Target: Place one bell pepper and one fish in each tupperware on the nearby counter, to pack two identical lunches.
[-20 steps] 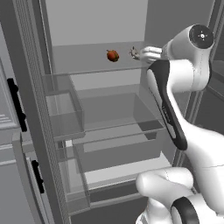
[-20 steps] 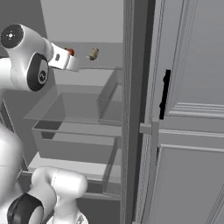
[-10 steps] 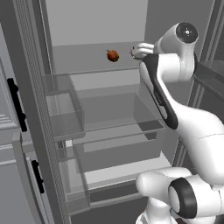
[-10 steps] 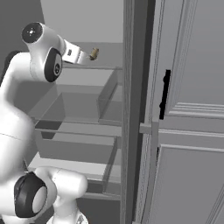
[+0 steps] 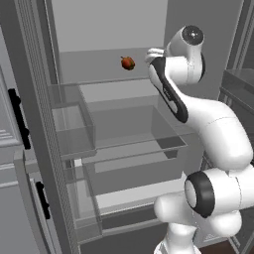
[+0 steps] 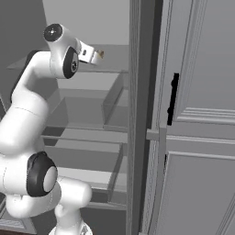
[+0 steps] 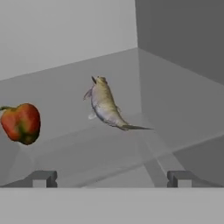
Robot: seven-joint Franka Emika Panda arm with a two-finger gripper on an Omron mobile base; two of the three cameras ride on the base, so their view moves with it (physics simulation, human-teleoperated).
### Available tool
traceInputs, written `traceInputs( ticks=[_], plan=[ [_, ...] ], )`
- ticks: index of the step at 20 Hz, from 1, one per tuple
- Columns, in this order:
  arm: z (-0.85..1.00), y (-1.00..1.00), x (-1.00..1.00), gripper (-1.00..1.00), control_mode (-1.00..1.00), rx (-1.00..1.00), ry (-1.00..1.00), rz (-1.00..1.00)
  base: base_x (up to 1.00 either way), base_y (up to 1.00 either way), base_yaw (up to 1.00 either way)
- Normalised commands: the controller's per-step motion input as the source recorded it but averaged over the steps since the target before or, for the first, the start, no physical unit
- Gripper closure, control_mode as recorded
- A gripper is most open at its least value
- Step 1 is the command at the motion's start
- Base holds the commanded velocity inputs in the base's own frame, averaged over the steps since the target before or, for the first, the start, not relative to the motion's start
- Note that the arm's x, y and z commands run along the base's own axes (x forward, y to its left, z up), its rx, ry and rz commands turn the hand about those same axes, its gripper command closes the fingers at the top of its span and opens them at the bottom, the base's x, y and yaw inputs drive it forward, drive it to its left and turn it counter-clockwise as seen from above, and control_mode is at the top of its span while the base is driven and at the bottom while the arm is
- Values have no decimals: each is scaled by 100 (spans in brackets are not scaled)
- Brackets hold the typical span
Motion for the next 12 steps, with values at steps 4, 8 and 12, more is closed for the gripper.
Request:
traceInputs(
  ticks=[4,8,12],
  plan=[
    [0,-9,53,-100,-100,0,4,0,0,0,0],
    [0,-5,51,-100,-100,0,4,0,0,0,0],
    [-7,-1,53,-100,-100,0,4,0,0,0,0]
  ],
)
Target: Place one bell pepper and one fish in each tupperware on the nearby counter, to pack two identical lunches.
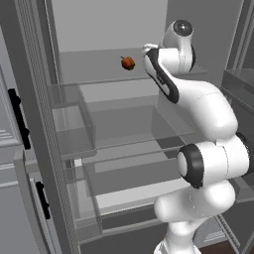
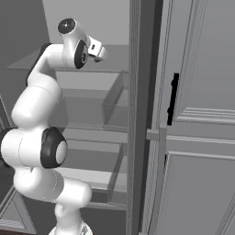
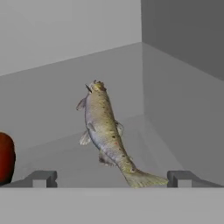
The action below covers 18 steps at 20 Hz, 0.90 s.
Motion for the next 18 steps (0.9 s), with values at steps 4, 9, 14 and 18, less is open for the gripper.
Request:
traceInputs(
  ticks=[4,9,14,18],
  plan=[
    [-12,-1,53,-100,-100,0,3,0,0,0,0],
    [-21,0,19,-100,-100,-1,2,0,0,0,0],
    [0,0,-2,-100,-100,-3,-3,0,0,0,0],
    [0,-2,0,-100,-100,0,0,0,0,0,0]
  ],
)
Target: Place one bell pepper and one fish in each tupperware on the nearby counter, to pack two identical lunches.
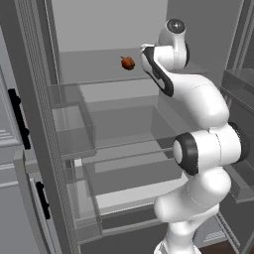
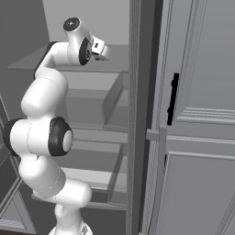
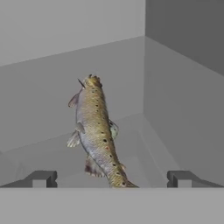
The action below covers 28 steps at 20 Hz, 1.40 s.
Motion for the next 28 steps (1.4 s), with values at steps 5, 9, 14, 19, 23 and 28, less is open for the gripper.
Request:
traceInputs(
  ticks=[5,9,14,19,23,28],
  plan=[
    [0,-23,0,-100,-100,0,0,2,0,0,0],
    [0,-23,1,-100,-100,0,0,5,0,0,0],
    [0,0,30,-100,-100,0,2,17,0,0,0],
    [0,0,40,-100,-100,-3,6,20,0,0,0],
    [0,22,32,-100,-100,-8,10,16,0,0,0],
    [-5,50,23,-100,-100,-14,13,11,0,0,0]
  ],
)
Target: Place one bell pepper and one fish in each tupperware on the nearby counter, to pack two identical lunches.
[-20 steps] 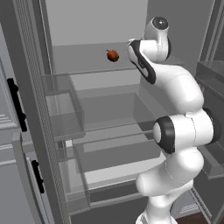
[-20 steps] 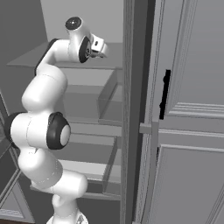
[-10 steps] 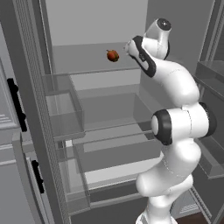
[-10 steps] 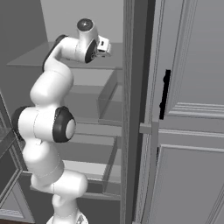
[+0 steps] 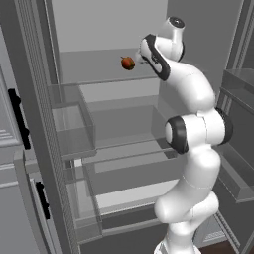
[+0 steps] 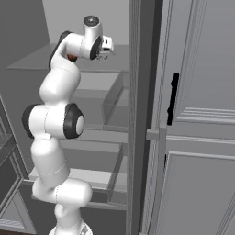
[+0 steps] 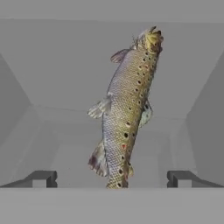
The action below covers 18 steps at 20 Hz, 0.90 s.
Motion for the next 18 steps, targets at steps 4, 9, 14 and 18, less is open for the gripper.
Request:
traceInputs(
  ticks=[4,9,14,18],
  plan=[
    [-15,38,2,100,-100,-16,3,4,0,0,0],
    [-24,-3,-37,100,-100,-4,1,0,0,0,0],
    [-33,-17,-61,100,-100,0,0,0,0,0,0],
    [-59,-4,-94,100,-100,-2,-1,-2,0,0,0]
  ],
)
